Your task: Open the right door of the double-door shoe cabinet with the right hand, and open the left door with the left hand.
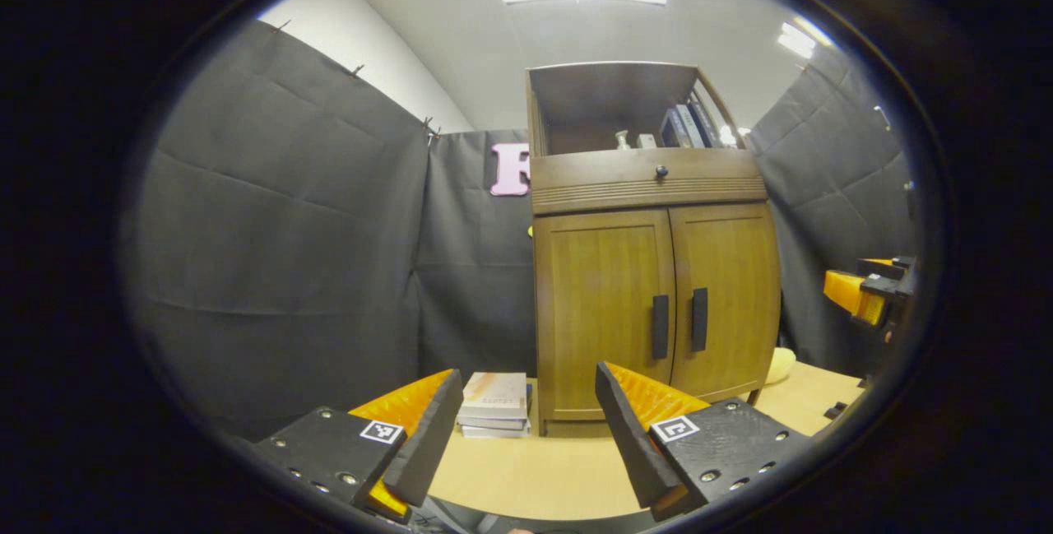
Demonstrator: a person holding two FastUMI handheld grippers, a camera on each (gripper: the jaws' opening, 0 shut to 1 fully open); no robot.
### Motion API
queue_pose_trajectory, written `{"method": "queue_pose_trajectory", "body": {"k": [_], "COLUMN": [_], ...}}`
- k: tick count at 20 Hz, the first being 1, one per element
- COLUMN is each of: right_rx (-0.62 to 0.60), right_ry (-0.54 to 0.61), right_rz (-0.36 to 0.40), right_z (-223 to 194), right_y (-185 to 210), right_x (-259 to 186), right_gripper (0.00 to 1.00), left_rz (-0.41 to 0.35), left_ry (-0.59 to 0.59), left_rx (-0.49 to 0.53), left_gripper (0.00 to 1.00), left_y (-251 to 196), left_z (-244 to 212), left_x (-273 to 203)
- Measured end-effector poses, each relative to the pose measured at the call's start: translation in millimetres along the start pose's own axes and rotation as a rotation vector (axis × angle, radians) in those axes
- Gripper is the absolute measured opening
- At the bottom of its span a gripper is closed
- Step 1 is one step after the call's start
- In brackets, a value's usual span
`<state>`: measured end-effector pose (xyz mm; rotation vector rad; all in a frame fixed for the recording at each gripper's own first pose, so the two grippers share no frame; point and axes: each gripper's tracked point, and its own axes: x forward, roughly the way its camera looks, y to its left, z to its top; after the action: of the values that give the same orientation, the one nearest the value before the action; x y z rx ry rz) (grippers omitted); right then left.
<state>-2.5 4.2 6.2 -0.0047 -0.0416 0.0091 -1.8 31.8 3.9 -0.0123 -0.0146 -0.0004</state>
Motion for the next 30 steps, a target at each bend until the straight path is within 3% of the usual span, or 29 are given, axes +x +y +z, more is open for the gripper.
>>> {"method": "queue_pose_trajectory", "body": {"k": [9,20,30], "right_rx": [-0.009,0.008,0.039], "right_ry": [-0.026,-0.009,0.066], "right_rz": [0.035,0.067,0.110], "right_z": [4,-12,-58], "right_y": [17,53,71], "right_x": [13,108,185], "right_gripper": [0.96,0.96,0.98], "left_rz": [0.031,0.095,0.113], "left_ry": [-0.009,0.003,0.022], "left_rx": [-0.023,0.015,0.054], "left_gripper": [0.94,0.94,0.94], "left_y": [19,43,45], "left_z": [7,7,6], "left_x": [-2,12,20]}}
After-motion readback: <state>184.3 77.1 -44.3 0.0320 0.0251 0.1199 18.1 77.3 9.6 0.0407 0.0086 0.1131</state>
